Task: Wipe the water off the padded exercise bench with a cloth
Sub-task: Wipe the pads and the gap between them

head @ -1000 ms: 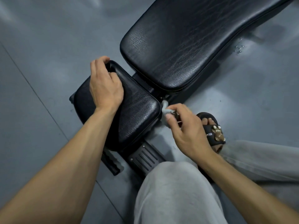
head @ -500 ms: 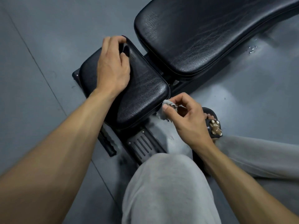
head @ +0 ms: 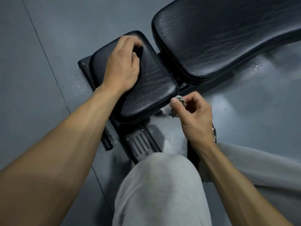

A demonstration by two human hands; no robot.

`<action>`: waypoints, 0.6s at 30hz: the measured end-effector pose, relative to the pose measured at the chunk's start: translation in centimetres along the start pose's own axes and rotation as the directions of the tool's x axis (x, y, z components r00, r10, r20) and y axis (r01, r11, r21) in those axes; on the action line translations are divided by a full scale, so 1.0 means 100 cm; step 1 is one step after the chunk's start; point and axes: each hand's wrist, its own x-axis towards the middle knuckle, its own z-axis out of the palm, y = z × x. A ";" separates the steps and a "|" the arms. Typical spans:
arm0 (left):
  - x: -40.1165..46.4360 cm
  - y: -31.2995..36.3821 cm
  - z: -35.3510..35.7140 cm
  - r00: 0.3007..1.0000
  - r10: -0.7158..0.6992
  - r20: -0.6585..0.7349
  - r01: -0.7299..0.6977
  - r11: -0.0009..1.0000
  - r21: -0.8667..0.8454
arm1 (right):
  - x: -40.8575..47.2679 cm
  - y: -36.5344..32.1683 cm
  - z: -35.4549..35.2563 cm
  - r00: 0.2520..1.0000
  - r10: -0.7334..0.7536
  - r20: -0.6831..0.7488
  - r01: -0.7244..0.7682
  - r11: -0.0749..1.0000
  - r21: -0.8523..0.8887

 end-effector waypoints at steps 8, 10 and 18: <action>-0.022 -0.004 -0.026 0.991 -0.004 0.134 0.005 1.000 -0.006 | -0.016 -0.003 0.008 0.982 0.002 0.186 -0.005 1.000 0.012; -0.047 -0.007 -0.044 0.990 -0.054 0.132 0.058 0.998 -0.023 | -0.007 -0.002 -0.005 0.999 0.043 0.025 -0.044 0.997 0.062; -0.158 0.004 -0.063 0.937 -0.345 -0.059 0.316 0.906 -0.281 | -0.015 -0.023 0.022 0.958 -0.003 0.286 0.016 0.999 -0.044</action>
